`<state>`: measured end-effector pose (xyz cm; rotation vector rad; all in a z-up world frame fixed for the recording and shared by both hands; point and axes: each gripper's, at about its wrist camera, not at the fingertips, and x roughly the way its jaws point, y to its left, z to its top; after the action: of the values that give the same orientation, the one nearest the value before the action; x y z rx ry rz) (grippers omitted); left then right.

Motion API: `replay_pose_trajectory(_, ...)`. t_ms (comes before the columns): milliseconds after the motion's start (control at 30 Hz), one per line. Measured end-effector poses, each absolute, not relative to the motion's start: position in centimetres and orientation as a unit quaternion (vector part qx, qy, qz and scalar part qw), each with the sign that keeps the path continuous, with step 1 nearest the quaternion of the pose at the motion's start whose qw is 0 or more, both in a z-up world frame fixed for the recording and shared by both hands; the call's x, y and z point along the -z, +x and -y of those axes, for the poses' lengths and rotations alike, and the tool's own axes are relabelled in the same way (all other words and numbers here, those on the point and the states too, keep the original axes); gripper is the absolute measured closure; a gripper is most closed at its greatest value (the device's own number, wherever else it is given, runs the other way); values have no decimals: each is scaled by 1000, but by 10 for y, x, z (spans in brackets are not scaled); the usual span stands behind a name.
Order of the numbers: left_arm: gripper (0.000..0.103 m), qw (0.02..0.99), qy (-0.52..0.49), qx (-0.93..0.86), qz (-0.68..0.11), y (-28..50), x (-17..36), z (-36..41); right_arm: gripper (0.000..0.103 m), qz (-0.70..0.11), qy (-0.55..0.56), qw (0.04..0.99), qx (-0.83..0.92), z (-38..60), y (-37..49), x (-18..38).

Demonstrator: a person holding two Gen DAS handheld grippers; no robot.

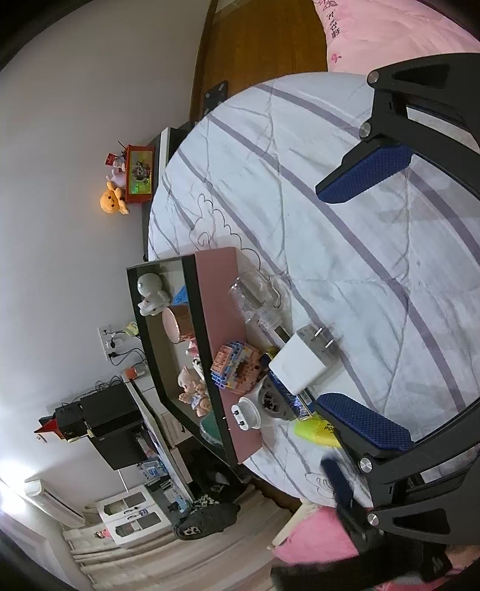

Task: Organize rigid objects
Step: 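Grasp the yellow highlighter with left tool while right tool grasps the white charger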

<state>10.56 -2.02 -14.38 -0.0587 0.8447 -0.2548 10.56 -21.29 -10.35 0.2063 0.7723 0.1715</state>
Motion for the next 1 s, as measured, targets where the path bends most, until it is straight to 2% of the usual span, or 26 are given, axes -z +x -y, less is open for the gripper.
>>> replay_pose_trajectory(33,60,907,-27,120,-403,105,146,18,0,-377,98,917,-87,211,107,105)
replay_pose_trajectory(133,69,906,-40,128,-401,105,145,8,0,-385,91,914,-90,206,113,109)
replay_pose_trajectory(333,75,907,-54,131,-397,103,142,-14,0,-402,52,907,-111,181,128,118)
replay_pose_trajectory(500,72,906,-27,125,-404,104,143,-14,0,-418,23,901,-113,162,146,128)
replay_pose_trajectory(533,64,907,-25,120,-403,104,143,-13,0,-419,20,900,-114,160,148,130)
replay_pose_trajectory(600,57,908,-28,126,-400,104,145,-11,0,-422,15,899,-117,155,151,133)
replay_pose_trajectory(667,59,912,-11,124,-391,103,147,-6,6,-428,9,895,-125,151,153,137)
replay_pose_trajectory(733,75,915,-8,121,-385,101,147,-8,23,-430,-11,896,-112,146,154,138)
replay_pose_trajectory(767,76,915,-14,122,-385,102,147,-11,28,-427,-16,897,-111,144,153,137)
replay_pose_trajectory(833,76,911,-39,132,-389,102,146,-20,46,-425,-17,897,-121,143,152,136)
replay_pose_trajectory(1000,76,913,-43,130,-384,96,143,-25,55,-420,-16,899,-125,144,143,133)
